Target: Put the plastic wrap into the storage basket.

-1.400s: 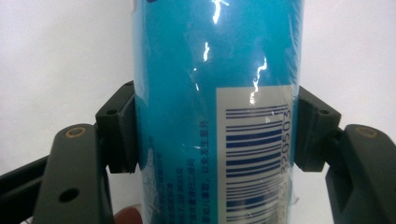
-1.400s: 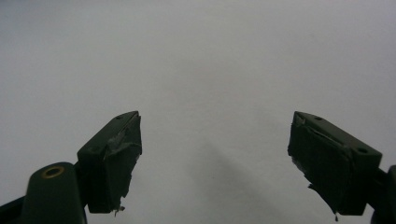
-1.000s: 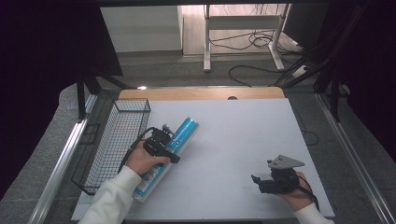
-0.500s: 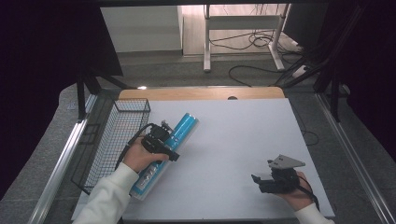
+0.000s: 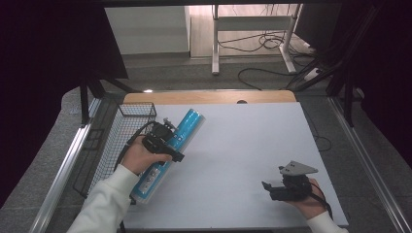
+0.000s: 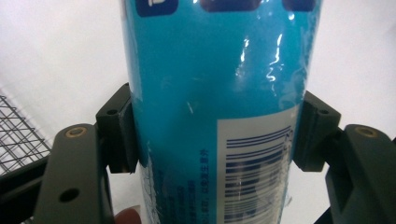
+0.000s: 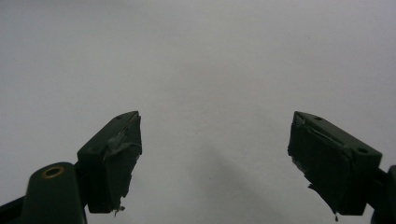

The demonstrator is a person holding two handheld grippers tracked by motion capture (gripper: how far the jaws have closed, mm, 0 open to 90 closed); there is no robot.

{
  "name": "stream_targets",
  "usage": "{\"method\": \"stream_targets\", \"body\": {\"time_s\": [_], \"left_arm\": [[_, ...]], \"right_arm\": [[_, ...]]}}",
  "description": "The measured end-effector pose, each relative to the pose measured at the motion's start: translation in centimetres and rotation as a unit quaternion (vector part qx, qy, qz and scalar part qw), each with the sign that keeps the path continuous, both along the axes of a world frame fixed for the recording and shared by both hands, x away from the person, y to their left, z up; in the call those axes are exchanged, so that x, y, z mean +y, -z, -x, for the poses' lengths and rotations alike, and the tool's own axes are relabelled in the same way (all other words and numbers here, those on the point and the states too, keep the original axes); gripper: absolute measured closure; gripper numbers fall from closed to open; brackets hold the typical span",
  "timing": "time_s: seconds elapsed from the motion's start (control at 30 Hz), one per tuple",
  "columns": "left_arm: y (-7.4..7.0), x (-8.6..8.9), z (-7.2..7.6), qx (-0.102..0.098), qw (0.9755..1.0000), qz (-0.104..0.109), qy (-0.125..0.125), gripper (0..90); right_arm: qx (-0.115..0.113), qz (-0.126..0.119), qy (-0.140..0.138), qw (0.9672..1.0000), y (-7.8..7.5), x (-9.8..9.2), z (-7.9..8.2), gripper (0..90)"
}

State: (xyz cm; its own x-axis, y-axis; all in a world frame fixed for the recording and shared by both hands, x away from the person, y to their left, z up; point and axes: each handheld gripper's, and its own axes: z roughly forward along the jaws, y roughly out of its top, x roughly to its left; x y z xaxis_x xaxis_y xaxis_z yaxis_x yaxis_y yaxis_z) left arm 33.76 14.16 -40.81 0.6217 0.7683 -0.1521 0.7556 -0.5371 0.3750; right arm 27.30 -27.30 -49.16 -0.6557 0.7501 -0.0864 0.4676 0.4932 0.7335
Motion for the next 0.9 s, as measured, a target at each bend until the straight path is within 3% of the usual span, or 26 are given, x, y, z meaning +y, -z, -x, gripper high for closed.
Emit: {"method": "stream_targets", "body": {"time_s": [0.33, 0.53, 0.9], "left_arm": [[-1.7, 0.6, 0.0, -0.008, 0.9999, 0.006, -0.002, 32.0], [-3.4, 1.3, 0.0, -0.024, 0.9997, -0.008, -0.004, 32.0], [-4.7, 3.6, 0.1, -0.026, 0.9993, -0.003, -0.025, 32.0]], "right_arm": [[0.000, 0.001, 0.000, 1.0000, 0.0, 0.0, 0.0, 17.9], [0.000, 0.001, 0.000, 1.0000, 0.0, -0.1, -0.1, 17.9], [0.001, 0.004, 0.001, 1.0000, 0.1, 0.0, -0.1, 17.9]]}}
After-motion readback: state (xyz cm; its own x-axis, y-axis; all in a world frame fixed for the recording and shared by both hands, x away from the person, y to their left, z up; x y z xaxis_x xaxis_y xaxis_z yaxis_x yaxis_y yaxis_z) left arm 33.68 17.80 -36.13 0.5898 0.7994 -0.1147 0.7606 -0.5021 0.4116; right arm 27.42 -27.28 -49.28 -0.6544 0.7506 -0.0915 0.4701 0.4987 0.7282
